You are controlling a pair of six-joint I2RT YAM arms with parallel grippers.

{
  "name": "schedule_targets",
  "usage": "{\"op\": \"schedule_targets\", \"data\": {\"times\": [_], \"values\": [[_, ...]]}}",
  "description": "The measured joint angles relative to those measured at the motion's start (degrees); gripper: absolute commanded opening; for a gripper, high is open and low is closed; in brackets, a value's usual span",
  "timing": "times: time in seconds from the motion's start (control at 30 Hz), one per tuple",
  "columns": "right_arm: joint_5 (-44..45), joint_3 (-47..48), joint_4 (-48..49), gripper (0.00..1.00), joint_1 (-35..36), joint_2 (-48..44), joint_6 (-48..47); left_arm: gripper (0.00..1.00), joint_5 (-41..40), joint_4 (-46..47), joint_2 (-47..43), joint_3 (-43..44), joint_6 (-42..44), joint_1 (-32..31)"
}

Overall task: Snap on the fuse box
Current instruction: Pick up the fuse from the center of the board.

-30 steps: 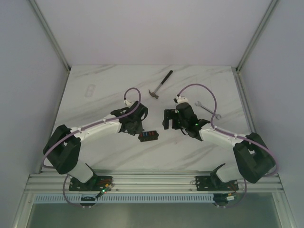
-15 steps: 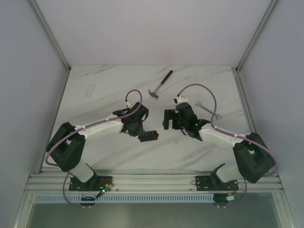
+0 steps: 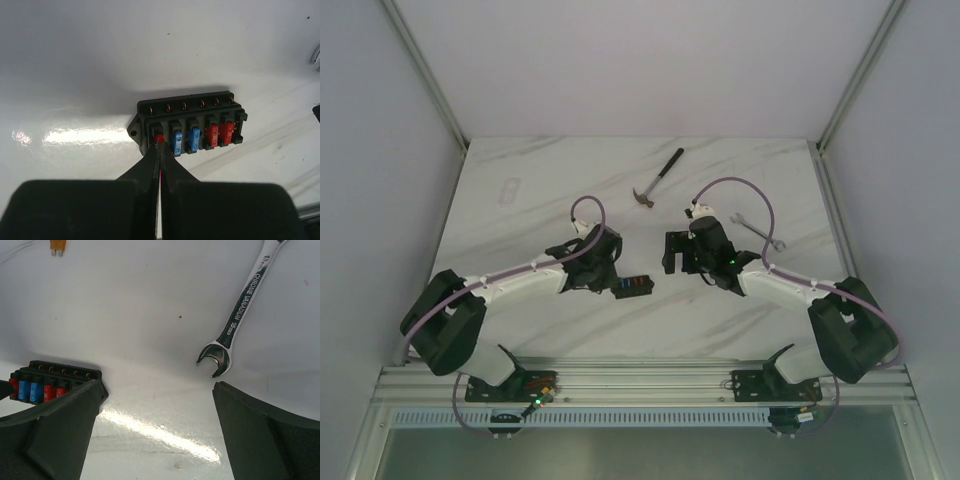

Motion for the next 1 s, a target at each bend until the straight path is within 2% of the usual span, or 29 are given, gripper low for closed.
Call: {"op": "schedule_targets", "data": {"times": [0.37, 0.43, 0.5, 0.6, 0.67, 0.77, 0.9, 1.0], "values": [[-0.4, 0.0, 0.0, 1.00, 0.0, 0.0, 0.0, 0.00, 0.2, 6.8, -3.3, -6.0, -3.0, 0.2], [-0.6, 0.0, 0.0, 1.00, 0.0, 0.0, -0.3, 0.05, 0.1, 7.6, -4.2, -6.8, -3.5, 0.2], [-0.7, 0.5, -0.4, 1.00, 0.2, 0.0, -0.7, 0.14, 0.1, 7.5, -4.9, -7.1, -3.7, 0.2], [-1.0, 2.6, -0.5, 0.99, 0.4, 0.5, -1.8, 0.20, 0.1, 5.6, -5.5, -6.7, -3.3, 0.2], [-1.2, 4.9, -0.5, 0.99, 0.7, 1.7, -2.6, 0.30, -0.2, 3.0, -5.4, -5.4, -2.1, 0.2], [-1.2, 8.6, -0.4, 0.97, 1.5, 5.0, -4.0, 0.45, -0.8, -0.4, -5.5, -3.6, 0.0, 0.2], [-1.0, 14.6, -0.8, 0.94, 3.1, 12.0, -6.1, 0.56, -1.2, -1.2, -7.5, -2.3, 2.2, 1.0], [-0.2, 19.7, -1.4, 0.90, 4.6, 17.3, -7.6, 0.63, -0.5, 0.5, -10.1, -3.3, 3.2, 4.2]]}}
